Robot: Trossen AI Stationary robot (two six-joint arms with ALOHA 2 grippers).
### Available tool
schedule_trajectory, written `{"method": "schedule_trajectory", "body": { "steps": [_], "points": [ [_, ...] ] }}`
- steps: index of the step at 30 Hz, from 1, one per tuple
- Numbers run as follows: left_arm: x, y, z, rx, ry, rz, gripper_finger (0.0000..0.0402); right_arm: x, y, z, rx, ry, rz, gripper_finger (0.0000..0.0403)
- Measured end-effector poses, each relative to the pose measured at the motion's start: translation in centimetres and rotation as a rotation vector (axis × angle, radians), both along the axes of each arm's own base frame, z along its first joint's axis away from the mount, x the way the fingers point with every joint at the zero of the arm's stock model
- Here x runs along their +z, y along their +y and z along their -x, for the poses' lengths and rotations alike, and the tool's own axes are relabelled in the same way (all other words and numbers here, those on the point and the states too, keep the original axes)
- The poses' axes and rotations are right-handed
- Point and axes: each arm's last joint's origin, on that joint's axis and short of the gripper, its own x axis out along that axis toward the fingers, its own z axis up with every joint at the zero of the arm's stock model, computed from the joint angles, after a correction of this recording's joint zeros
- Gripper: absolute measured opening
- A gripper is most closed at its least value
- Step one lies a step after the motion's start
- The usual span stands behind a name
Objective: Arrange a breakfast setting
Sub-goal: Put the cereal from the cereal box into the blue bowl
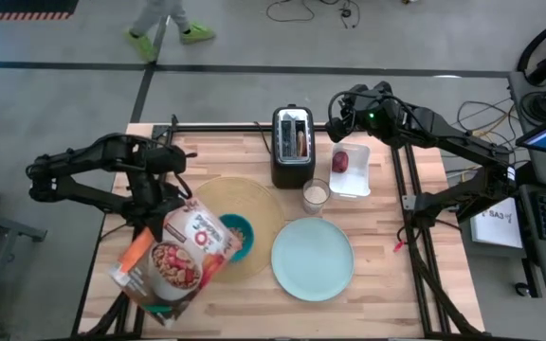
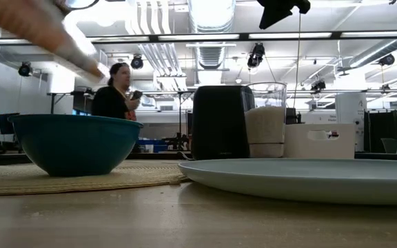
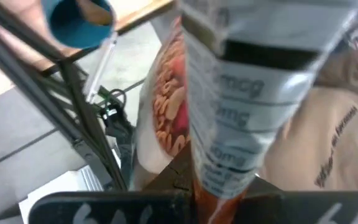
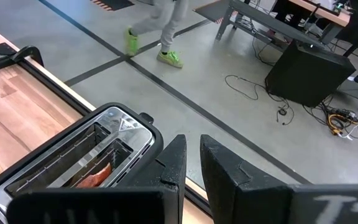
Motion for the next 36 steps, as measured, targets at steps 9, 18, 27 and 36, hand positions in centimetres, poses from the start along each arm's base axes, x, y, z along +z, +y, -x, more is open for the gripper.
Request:
{"method": "schedule_trajectory", "body": {
  "steps": [9, 18, 27, 36],
  "points": [
    [0.1, 0.0, 0.4, 0.027, 0.016, 0.003, 0.0000, 0.0, 0.0, 0.0, 0.000, 0.000, 0.000, 0.0038],
    [0.2, -0.1, 0.6, 0.015, 0.002, -0.003, 0.0000, 0.0, 0.0, 0.0, 0.001, 0.002, 0.001, 0.0038],
    [-0.3, -0.1, 0.9, 0.033, 0.036, -0.002, 0.0000, 0.0, 0.0, 0.0, 0.001, 0.004, 0.001, 0.0038],
    [-0.1, -0.1, 0.6, 0.046, 0.019, -0.002, 0.0000, 0.0, 0.0, 0.0, 0.001, 0.006, 0.000, 0.0038]
  ]
}}
